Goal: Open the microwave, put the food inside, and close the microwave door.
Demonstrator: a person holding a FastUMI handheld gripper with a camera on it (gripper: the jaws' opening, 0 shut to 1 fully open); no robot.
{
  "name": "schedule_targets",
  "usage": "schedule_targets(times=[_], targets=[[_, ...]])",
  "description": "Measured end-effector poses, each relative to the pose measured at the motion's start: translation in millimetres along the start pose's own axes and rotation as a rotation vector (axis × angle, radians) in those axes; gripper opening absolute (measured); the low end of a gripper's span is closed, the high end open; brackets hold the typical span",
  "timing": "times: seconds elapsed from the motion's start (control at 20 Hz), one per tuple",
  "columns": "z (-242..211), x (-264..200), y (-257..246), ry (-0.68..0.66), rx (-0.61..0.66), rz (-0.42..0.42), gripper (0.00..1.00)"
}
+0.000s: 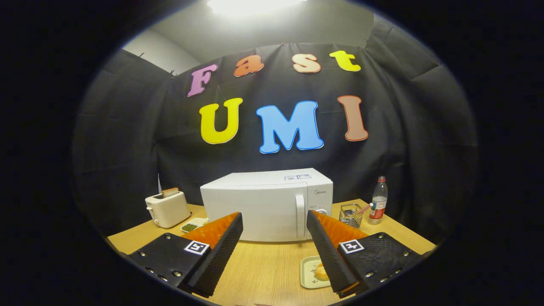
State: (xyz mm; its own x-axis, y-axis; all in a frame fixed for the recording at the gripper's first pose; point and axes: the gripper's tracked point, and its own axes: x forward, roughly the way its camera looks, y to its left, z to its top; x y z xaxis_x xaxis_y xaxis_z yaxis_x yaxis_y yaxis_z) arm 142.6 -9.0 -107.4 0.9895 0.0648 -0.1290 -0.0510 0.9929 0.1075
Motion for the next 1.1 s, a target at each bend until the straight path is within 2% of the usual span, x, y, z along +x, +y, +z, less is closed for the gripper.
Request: schedule_targets(times=[0.35, 0.6, 1.05, 1.1], targets=[[-36, 72, -14, 0.077, -0.008, -0.032, 0.96], [-61, 127, -45, 0.116, -0.035, -0.135, 0.96], [-79, 203, -71, 0.106, -0.010, -0.164, 0.95], [-81, 208, -71, 0.105, 0.008, -0.151, 0.90]])
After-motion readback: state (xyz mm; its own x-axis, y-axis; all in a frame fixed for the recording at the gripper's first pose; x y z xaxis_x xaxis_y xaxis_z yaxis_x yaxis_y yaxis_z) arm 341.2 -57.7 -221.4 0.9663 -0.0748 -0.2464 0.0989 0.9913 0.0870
